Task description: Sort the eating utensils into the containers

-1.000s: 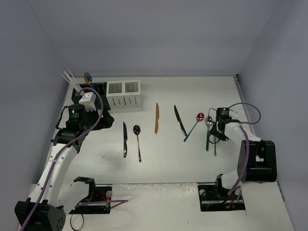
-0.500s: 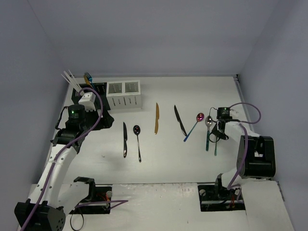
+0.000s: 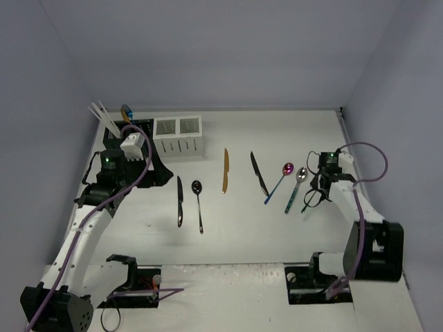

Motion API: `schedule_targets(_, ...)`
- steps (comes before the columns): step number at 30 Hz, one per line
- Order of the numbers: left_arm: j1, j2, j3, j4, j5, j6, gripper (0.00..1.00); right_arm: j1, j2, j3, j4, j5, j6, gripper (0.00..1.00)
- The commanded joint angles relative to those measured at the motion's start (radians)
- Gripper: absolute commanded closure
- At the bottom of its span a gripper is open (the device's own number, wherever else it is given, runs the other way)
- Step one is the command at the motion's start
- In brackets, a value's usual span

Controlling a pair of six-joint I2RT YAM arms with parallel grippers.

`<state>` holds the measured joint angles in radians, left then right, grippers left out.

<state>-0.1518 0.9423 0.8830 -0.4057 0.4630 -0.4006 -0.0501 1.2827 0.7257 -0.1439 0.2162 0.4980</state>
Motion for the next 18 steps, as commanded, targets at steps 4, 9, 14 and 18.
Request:
schedule_targets(4,-0.202,0.013,0.197,0.117,0.077,-0.105,0.24,0.229,-0.267,0.148,-0.015,-0.052,-0.09,1.0)
schedule_targets(9,-0.314,0.044,0.237,0.299,0.037,-0.192,0.24,0.447,-0.357,0.229,0.031,-0.149,-0.157,1.0)
schedule_targets(14,-0.459,0.116,0.295,0.442,-0.048,-0.2,0.24,0.601,-0.399,0.27,0.084,-0.268,-0.211,1.0)
schedule_targets(18,-0.554,0.206,0.371,0.45,-0.122,-0.153,0.24,0.692,-0.4,0.252,0.147,-0.32,-0.219,1.0)
